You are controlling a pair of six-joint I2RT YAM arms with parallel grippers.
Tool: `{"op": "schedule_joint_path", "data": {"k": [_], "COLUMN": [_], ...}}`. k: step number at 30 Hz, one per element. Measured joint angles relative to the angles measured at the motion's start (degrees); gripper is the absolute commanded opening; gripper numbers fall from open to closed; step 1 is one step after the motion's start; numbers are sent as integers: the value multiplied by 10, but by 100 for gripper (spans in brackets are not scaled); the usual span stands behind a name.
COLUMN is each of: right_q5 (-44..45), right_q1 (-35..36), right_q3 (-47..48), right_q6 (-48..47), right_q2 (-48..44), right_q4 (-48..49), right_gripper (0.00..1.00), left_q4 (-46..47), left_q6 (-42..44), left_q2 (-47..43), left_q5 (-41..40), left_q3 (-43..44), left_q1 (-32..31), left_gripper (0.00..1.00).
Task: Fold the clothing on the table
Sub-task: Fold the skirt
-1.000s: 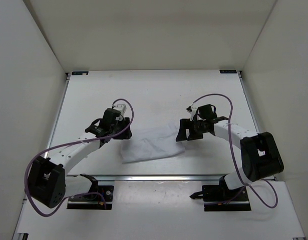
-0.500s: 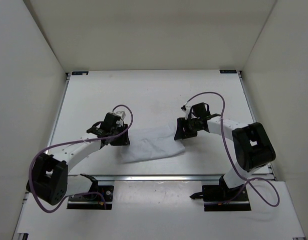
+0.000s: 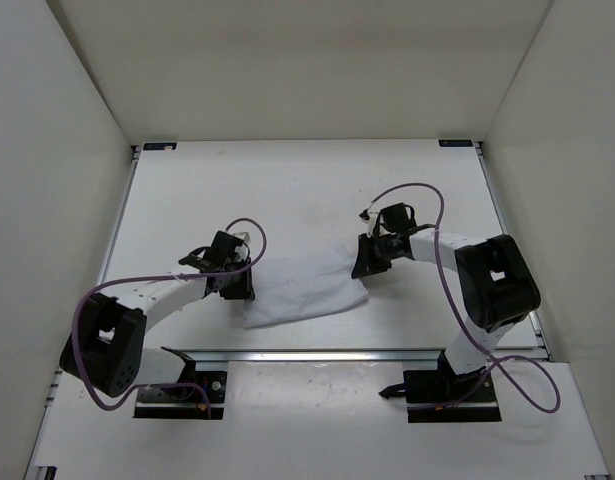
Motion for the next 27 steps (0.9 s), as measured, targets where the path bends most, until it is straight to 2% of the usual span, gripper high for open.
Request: {"op": "schedule_joint_path", "data": {"k": [5,13,19,27], "right_q5": [0,31,37,12], "right_q1": [-14,-22,21,107], "right_q3": [20,157,261,283], "right_q6": [-7,-40,-45,-7], "right_q2": [6,7,7,20], "right_q4": [-25,-111,-144,-147], "right_gripper": [0,0,0,0], "left_q4": [19,70,118,180], "left_q6": [-10,-21,-30,-50], "left_q2": [27,118,187,231], "left_q5": [5,38,71,129], "left_q3": [2,64,115,133], "left_q1": [-9,-34,-43,-34], "left_gripper": [18,19,19,16]}}
